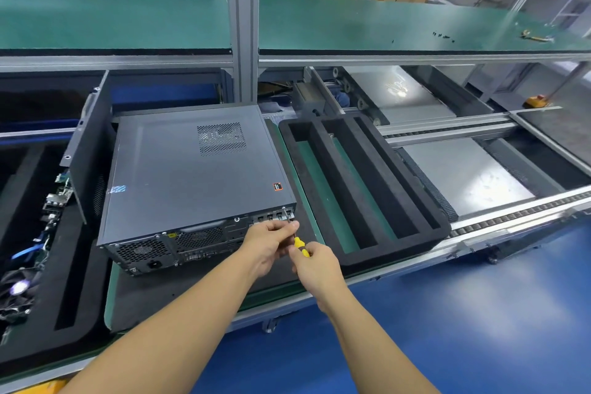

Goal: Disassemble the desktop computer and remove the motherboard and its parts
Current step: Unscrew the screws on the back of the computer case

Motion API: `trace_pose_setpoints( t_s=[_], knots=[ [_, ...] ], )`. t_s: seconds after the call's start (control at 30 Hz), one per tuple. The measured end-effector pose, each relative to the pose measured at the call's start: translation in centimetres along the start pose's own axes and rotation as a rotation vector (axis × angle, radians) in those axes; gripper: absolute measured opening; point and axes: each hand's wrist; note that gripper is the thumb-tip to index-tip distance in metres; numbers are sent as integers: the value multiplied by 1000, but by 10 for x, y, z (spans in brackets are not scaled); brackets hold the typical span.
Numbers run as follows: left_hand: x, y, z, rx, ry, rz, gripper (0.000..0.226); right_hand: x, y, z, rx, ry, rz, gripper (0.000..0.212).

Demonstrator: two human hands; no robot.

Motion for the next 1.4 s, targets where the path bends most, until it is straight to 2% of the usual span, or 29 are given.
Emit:
trace_pose_setpoints(
  t_s=[0.03, 0.1, 0.2, 0.3, 0.5, 0.63, 0.8, 0.9, 1.0, 1.13, 1.3, 1.4],
  knots=[
    [0, 0, -1, -4, -4, -7, 11, 0, 0, -1, -4, -22, -24, 26],
    [0, 0, -4, -17, -15, -3, 10, -2, -3, -2, 132, -1, 35, 23],
    [-1, -1, -8, -32, -43, 42, 6, -3, -12, -2, 332, 165, 191, 32],
    [-3, 0, -12, -56, -79, 86, 13, -2, -19, -1, 366, 250, 245, 33],
    [-8, 1, -14, -60, -97, 130, 11, -6, -14, 0, 338, 91, 145, 8],
    [-7, 1, -13, -42, -68, 49, 11, -8, -8, 2, 305, 89, 127, 14],
    [-7, -2, -15, -126, -79, 29, 24, -8, -13, -5, 430, 244, 245, 39],
    [-8, -1, -15, -126, -86, 74, 24, -8, -12, -8, 449, 186, 204, 26],
    [-8, 4, -16, -97, -89, 71, 15, -8, -8, -10, 459, 142, 140, 20],
    [-8, 5, -15, -82, -72, 34, 12, -9, -6, -6, 445, 121, 100, 23],
    [-8, -1, -17, -111, -65, 17, 22, -10, -9, -6, 492, 242, 152, 34],
    [-8, -3, -18, -129, -82, 47, 21, -11, -8, -7, 497, 200, 111, 25]
  ],
)
Point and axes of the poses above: each hand's wrist, its own x-axis towards the middle knuckle, its own y-axis out of the palm, z = x × y, and after that the axes turned 1 degree about -y, right-handed
